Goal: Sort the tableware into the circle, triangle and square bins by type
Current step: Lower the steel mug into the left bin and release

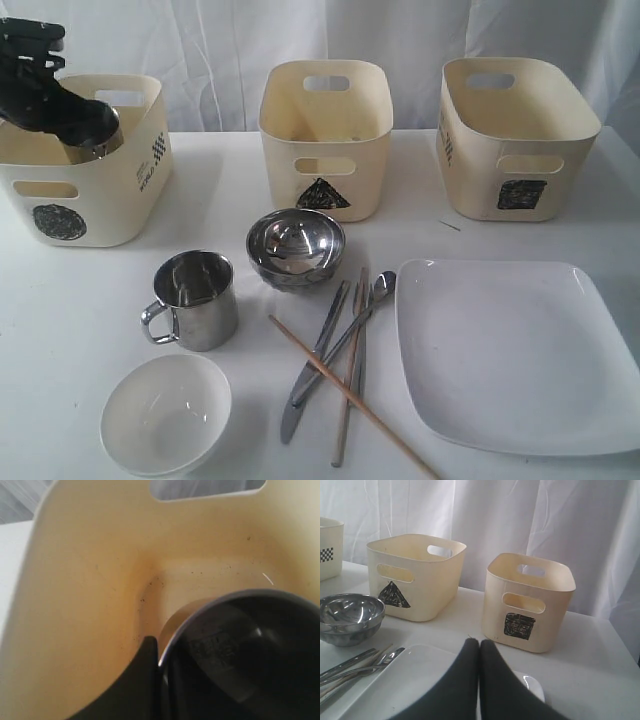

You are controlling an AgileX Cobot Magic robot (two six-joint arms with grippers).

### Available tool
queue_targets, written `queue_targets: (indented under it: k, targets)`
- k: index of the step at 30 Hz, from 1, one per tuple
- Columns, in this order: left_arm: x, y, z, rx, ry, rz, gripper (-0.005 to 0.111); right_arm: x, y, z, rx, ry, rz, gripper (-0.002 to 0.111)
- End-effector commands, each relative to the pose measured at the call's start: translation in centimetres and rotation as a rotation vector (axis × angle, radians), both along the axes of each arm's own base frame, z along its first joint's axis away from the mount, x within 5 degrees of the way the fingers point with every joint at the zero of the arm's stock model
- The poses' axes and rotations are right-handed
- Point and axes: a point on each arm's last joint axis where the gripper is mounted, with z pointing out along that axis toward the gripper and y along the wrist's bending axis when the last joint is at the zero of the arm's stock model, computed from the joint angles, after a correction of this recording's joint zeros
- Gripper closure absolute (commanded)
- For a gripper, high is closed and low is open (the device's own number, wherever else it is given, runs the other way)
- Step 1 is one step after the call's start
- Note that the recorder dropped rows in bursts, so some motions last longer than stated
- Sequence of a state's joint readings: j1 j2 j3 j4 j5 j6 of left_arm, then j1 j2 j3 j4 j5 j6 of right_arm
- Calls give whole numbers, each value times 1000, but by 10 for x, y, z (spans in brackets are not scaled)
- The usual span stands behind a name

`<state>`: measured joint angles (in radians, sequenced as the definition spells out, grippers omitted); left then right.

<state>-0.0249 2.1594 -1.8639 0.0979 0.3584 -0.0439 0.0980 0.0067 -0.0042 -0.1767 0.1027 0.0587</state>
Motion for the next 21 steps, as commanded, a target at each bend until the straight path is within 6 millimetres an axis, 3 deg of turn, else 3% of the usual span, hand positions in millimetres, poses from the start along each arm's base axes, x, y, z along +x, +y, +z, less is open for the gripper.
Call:
queue_targets:
  k: [1,2,4,8,10,11,14,18,21]
  targets:
    - [3,-1,1,-31,-8,11,78,0,0,-2,3,5,0,108]
    - [1,-2,7,-58,-8,17,65,0,0,-2,3,5,0,108]
    - [-2,-2,15,-68,-7,18,59,0,0,-2,3,5,0,108]
    - [-23,-3,40,-69,75,14,63,0,0,-2,3,5,0,108]
    - [-41,-6,62,-76,84,-26,63,0,0,-2,3,5,0,108]
    - [-56,-9,83,-100,54,-66,63,0,0,-2,3,5,0,108]
    - [-81,-15,108,-124,21,-98,63,0,0,-2,3,5,0,108]
    - [-120,-27,125,-122,23,-138,63,0,0,-2,3,5,0,108]
    - [-149,-42,124,-109,39,-195,63,0,0,-2,3,5,0,108]
